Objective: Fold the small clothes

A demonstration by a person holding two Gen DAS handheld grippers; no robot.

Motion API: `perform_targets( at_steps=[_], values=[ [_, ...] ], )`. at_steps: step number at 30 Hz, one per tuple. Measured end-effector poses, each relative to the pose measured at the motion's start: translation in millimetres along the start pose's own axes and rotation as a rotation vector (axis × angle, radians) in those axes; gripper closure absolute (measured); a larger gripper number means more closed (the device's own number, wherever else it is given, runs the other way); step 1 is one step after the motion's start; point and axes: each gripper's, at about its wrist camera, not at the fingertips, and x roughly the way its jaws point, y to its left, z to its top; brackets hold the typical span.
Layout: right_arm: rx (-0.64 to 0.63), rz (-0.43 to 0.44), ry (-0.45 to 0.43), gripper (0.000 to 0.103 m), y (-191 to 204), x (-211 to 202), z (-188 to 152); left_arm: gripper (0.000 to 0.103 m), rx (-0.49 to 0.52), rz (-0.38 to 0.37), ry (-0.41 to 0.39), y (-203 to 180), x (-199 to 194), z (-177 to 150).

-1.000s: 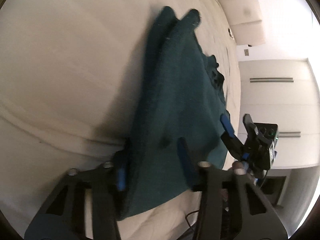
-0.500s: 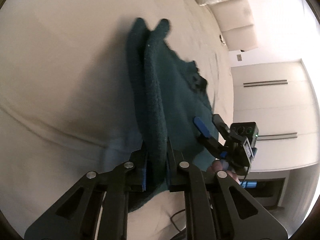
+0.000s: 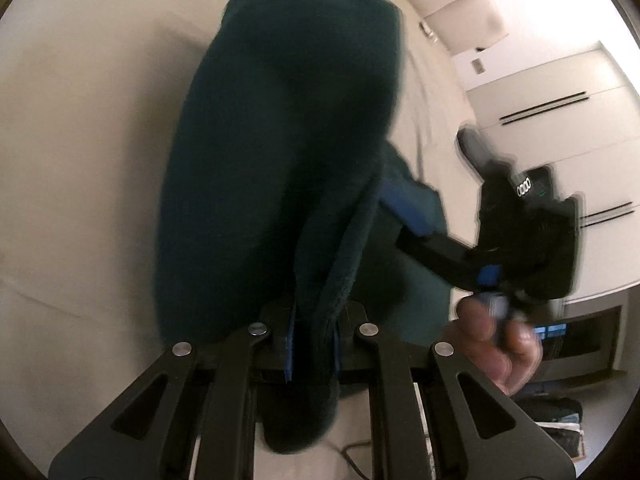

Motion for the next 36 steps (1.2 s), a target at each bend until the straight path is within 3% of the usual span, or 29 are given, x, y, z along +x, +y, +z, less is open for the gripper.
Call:
perform_targets(
  at_steps=[7, 13, 14, 15, 26, 36],
  values=[
    [-0.024, -0.087, 0.042, 0.032, 8.0, 15.3, 12.5, 0.091, 0.129, 0.129, -0.055, -29.0, 13.3, -11.8],
    [-0.014, -0.165, 0.073, 0.065, 4.3, 34.5, 22.1, 0.091, 0.154, 0.154, -0.063, -32.5, 11.7, -14.6],
    [-0.022, -0.168, 0.072, 0.078, 5.7, 34.7, 21.8, 0.091, 0.157, 0.157, -0.063, -32.1, 11.2, -14.8],
    [-0.033, -0.174, 0.068, 0.083, 8.0, 34.2, 21.3, 0.091, 0.16, 0.16, -0.063, -32.7, 11.3, -15.1],
    [-0.07, -0.227, 0.023, 0.089, 8.3, -2.0, 20.5, 0.091, 0.226, 0.19, -0.053, -82.9, 30.0, -19.8],
    [-0.011, -0.278, -0.061, 0.089, -23.0, -79.9, 25.8, 0.091, 0.348, 0.16, 0.009, -155.9, 76.4, -33.7]
  ],
)
